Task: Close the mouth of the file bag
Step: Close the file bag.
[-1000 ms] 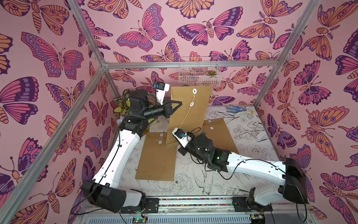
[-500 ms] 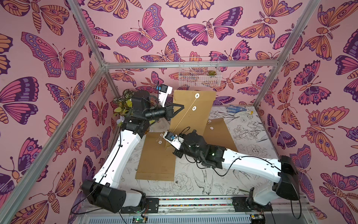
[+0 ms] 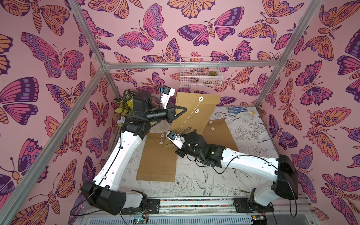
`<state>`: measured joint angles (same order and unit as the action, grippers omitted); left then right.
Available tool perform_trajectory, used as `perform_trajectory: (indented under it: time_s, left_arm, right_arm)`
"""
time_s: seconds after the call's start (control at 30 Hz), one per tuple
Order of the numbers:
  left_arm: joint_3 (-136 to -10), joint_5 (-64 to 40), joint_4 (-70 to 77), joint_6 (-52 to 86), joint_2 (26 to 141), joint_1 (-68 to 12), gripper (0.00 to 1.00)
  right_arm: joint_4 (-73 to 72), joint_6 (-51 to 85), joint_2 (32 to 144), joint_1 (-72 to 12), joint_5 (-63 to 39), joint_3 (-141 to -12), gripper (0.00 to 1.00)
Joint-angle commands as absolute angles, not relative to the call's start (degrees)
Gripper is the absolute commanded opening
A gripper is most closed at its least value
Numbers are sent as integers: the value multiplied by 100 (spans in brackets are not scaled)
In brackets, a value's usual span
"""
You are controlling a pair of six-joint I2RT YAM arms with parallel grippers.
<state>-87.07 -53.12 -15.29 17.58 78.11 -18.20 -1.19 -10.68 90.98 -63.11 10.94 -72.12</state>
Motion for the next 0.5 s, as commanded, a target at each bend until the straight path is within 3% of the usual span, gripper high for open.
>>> perform_trajectory:
  time_s: [0.0,0.47]
  left_arm:
    - [-8749,-5544,-1415,1849,7664,-1881,0]
    - [-8743,-5763,-1406,2108,7613,-1916,0]
  right_arm:
    - [-126,-800,9194,-6142,956,-7022,0]
    - [-558,-492,8824,-5231,919,-6287,0]
